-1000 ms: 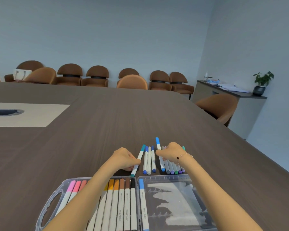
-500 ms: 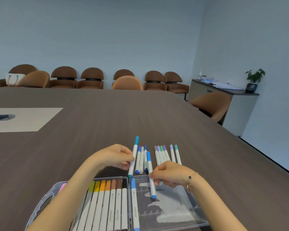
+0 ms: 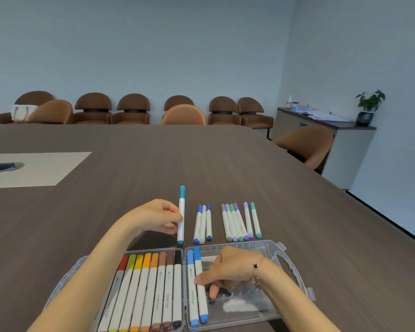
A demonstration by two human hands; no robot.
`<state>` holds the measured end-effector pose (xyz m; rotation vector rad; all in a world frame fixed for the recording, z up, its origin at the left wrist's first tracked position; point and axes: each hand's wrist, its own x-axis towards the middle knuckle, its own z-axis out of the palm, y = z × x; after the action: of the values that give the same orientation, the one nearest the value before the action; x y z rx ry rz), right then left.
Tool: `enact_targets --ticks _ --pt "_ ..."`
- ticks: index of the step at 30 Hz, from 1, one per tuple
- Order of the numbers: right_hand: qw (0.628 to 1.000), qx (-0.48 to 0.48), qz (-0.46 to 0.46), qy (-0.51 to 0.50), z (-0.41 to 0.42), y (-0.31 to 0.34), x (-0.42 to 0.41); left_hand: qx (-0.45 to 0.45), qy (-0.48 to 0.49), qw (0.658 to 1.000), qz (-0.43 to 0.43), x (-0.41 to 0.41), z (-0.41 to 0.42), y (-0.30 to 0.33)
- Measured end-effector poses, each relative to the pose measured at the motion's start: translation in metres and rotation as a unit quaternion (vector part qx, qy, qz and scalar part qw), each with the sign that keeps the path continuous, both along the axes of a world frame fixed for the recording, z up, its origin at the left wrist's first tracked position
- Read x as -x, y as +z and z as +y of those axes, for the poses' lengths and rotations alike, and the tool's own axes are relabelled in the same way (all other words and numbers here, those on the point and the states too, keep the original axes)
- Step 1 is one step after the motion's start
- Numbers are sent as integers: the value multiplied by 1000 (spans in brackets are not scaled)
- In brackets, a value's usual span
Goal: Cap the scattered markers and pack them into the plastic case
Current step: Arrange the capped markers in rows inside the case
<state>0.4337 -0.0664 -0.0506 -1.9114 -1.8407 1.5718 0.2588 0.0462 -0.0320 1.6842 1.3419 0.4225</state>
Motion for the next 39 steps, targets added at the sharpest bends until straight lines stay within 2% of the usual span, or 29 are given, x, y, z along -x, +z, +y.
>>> enact_targets --ticks 20,25,28,31,34,39 --pt "1000 -8 7 18 4 -6 -2 10 23 1000 9 0 8 -10" --pt "999 -31 -39 16 0 -4 1 19 28 999 26 2 10 -15" --pt "994 -87 -65 12 -4 5 2 25 32 999 19 7 12 -14" --pt "973 -211 -39 -88 15 21 2 19 44 999 -3 15 15 -10" --pt "943 -280 -105 -146 65 11 11 14 56 998 -19 21 16 -6" --pt "926 -269 -226 -139 115 -15 35 16 56 998 -29 26 17 -5"
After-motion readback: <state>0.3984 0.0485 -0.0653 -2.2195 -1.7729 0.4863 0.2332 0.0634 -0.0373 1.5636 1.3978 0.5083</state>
